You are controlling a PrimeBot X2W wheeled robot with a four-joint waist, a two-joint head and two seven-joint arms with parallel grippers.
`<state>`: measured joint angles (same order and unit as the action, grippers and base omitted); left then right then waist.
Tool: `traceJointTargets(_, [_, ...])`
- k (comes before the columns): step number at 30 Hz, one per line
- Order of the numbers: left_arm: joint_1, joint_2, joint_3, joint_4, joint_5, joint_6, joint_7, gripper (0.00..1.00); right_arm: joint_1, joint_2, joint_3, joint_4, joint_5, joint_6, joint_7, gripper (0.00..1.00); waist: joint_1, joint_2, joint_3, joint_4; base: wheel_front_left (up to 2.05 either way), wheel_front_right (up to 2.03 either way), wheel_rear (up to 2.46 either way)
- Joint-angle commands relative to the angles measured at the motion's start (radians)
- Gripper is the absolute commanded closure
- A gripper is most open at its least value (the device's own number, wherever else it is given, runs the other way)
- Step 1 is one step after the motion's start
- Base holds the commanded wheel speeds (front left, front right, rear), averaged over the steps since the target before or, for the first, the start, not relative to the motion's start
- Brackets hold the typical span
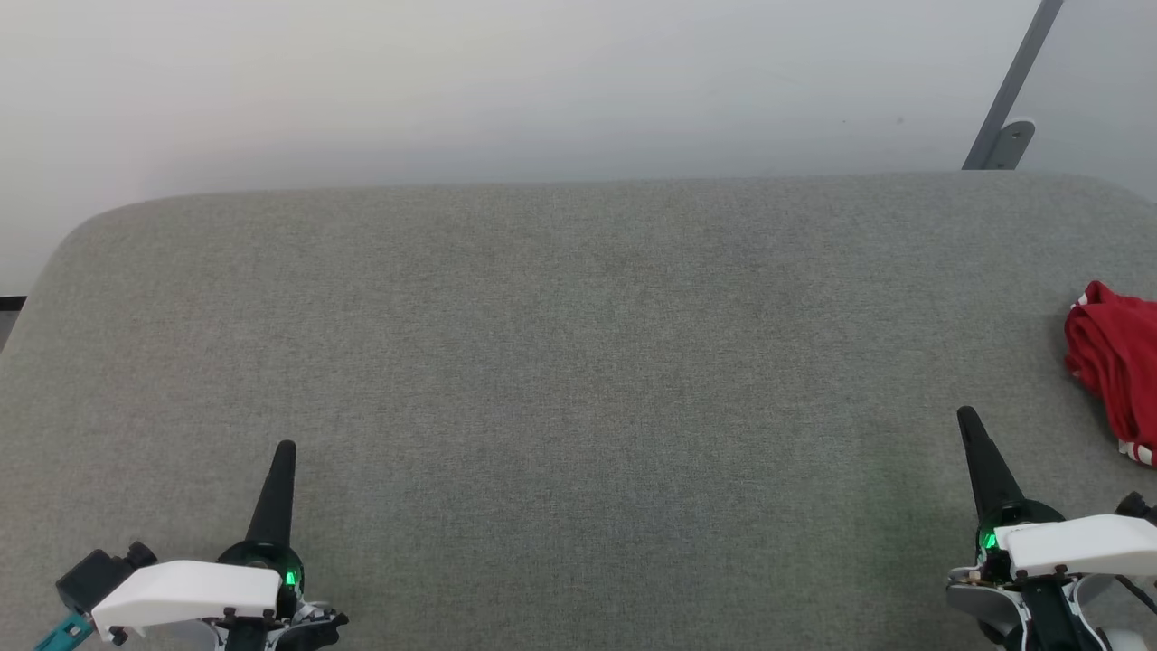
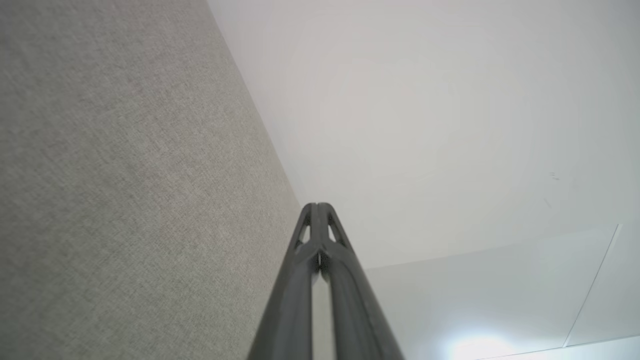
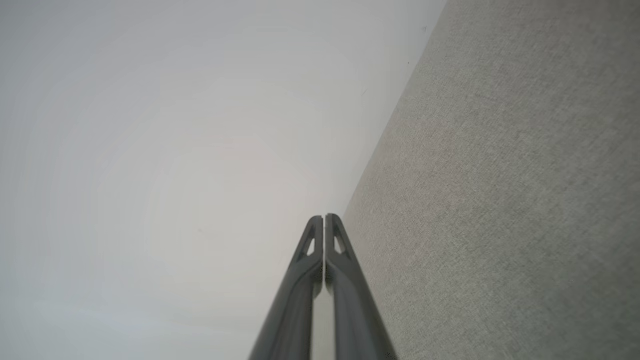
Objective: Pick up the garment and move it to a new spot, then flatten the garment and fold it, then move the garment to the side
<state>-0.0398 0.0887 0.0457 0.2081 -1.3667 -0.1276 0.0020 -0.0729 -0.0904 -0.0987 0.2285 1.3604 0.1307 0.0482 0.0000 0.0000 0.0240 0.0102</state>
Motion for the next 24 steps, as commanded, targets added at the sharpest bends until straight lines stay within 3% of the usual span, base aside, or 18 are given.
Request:
traceJointTargets(1, [-0.022,0.000,0.005,-0.003,-0.018,-0.004,0.007,1.00,-0.017,0.004,-0.002,-0.004,0.018,0.000,0.007,1.00,0.0000,0.0000,0.000,0.000,0.00,0.00,0.00])
traceJointTargets(24, [-0.054,-0.008,0.024,0.023,-0.182,-0.005,0.058,1.00,-0.032,0.029,-0.013,0.010,0.168,0.000,0.047,1.00,0.0000,0.0000,-0.013,-0.006,0.00,0.00,0.00])
